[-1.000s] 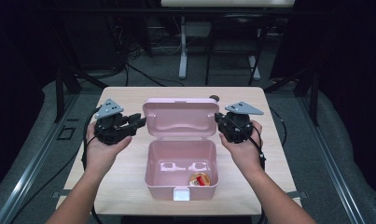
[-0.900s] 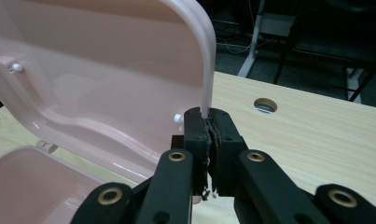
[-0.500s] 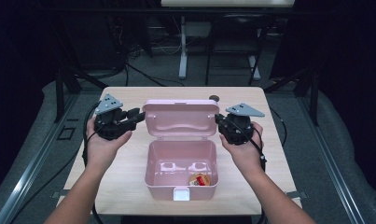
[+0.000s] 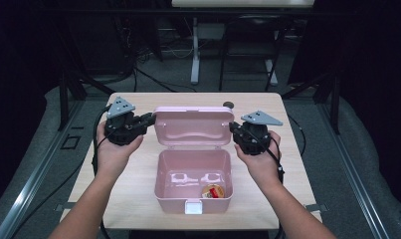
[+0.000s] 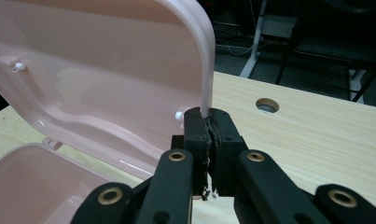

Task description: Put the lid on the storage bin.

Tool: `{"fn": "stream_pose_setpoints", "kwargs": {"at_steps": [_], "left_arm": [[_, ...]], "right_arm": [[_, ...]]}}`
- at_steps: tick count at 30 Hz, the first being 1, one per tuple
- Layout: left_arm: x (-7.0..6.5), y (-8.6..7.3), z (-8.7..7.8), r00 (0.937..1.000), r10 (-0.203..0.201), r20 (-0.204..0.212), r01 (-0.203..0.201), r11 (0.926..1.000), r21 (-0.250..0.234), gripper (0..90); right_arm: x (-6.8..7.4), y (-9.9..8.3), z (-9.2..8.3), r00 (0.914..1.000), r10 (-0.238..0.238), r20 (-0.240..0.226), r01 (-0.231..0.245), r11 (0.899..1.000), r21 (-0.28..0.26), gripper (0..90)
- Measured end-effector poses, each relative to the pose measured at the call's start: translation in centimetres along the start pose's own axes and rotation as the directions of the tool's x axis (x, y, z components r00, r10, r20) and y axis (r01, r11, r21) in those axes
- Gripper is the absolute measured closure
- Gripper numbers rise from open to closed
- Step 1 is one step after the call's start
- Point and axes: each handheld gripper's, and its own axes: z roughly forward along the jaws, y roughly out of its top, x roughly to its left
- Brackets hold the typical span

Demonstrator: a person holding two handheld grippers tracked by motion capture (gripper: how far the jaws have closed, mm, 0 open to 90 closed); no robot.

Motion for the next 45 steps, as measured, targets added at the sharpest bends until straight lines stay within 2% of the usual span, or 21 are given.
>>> {"fn": "stream_pose_setpoints", "kwargs": {"at_steps": [8, 20, 27, 45], "left_arm": [[-0.3, 0.0, 0.0, 0.9998, 0.002, -0.021, -0.002, 1.0000, -0.002, 84.0], [-0.3, -0.1, -0.1, 0.9998, -0.005, -0.018, 0.005, 1.0000, -0.004, 84.4], [-0.4, -0.1, -0.3, 0.9999, -0.003, -0.015, 0.003, 1.0000, -0.003, 84.3], [-0.6, -0.3, -0.6, 0.9999, 0.003, -0.011, -0.003, 1.0000, -0.007, 84.3]], "right_arm": [[0.0, 0.0, 0.0, 1.0000, 0.001, -0.006, -0.001, 1.000, 0.004, 86.3], [0.0, 0.5, -0.3, 0.9999, 0.002, -0.013, -0.002, 1.000, -0.007, 84.1], [0.0, 1.5, -1.0, 0.9999, -0.007, -0.011, 0.006, 1.000, -0.024, 85.0], [0.2, 2.2, -1.9, 0.9997, -0.025, -0.005, 0.025, 0.999, -0.041, 86.5]]}}
